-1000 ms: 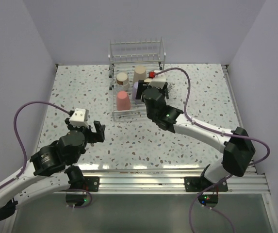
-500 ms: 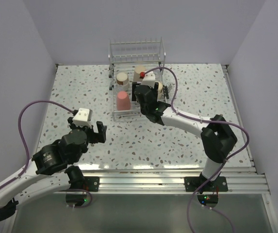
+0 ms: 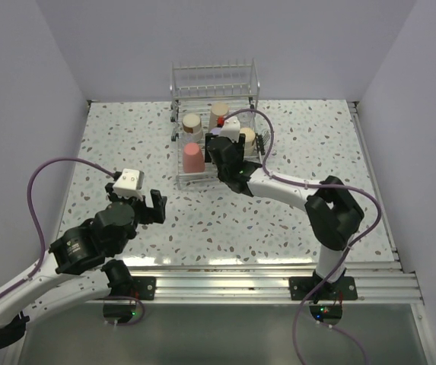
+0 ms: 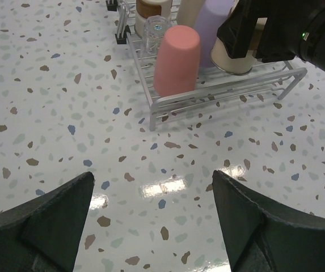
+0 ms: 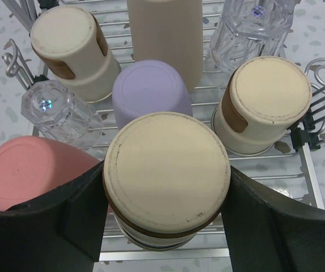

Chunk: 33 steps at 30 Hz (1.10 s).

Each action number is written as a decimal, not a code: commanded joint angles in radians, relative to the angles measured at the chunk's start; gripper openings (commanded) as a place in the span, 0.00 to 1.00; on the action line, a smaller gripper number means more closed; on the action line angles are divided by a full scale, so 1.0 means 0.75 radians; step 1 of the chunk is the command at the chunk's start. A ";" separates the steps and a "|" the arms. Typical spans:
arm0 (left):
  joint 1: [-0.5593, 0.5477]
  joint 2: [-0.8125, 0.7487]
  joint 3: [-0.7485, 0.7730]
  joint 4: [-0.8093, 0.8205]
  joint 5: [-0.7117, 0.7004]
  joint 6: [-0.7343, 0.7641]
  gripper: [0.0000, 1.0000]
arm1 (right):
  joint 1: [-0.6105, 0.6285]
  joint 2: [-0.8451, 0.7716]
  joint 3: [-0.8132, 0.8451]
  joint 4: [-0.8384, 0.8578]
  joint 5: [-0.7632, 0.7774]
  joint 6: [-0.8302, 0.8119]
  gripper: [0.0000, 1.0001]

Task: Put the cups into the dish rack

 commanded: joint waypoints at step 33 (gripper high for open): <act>0.029 -0.034 0.008 0.048 0.032 0.035 0.88 | -0.004 0.208 0.275 -0.333 0.134 0.272 0.15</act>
